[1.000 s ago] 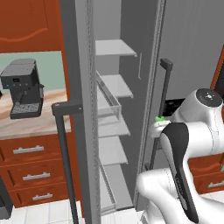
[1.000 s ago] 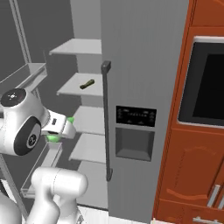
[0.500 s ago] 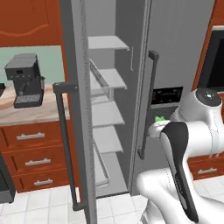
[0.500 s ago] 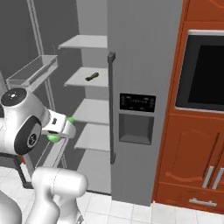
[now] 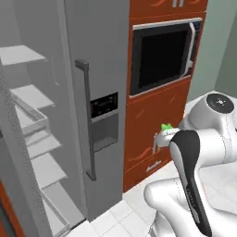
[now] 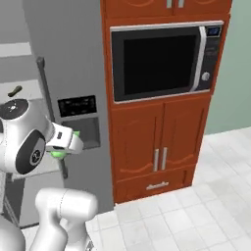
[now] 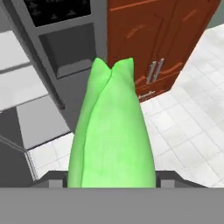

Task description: Place the cold items (corn and squash) from the fridge in one tupperware on the dining counter. Place the warm items (hot dog and kebab skewer) in the stove area in another tupperware.

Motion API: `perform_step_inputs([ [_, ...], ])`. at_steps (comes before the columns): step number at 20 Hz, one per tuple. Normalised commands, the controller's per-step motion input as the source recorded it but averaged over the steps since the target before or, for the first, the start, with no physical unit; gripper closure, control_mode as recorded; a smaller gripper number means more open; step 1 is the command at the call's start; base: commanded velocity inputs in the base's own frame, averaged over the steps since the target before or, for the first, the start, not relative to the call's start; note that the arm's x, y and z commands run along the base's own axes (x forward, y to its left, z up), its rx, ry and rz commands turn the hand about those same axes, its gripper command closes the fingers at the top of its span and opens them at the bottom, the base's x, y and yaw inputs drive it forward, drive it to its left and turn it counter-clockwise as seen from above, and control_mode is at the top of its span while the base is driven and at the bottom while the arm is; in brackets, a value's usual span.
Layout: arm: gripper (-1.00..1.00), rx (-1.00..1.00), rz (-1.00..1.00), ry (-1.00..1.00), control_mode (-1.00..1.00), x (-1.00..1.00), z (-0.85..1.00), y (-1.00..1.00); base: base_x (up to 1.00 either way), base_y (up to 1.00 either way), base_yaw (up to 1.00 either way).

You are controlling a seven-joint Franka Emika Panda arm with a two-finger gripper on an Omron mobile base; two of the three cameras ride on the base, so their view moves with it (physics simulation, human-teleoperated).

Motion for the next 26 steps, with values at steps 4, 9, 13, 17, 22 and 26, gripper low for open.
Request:
perform_step_inputs([
  [4,1.00,0.00,0.00,0.00,1.00,0.00,0.00,0.00,0.00,-0.45,-0.89],
  [9,1.00,0.00,0.00,0.00,1.00,0.00,0.00,0.00,0.00,-0.28,-0.93],
  [13,1.00,0.00,0.00,0.00,1.00,0.00,0.00,0.00,0.12,-0.16,-0.90],
  [17,1.00,0.00,0.00,0.00,1.00,0.00,0.00,0.00,0.14,-0.17,-0.87],
  [22,1.00,0.00,0.00,0.00,1.00,0.00,0.00,0.00,0.13,-0.02,-0.89],
  [26,1.00,0.00,0.00,0.00,1.00,0.00,0.00,0.00,0.33,0.24,-0.84],
])
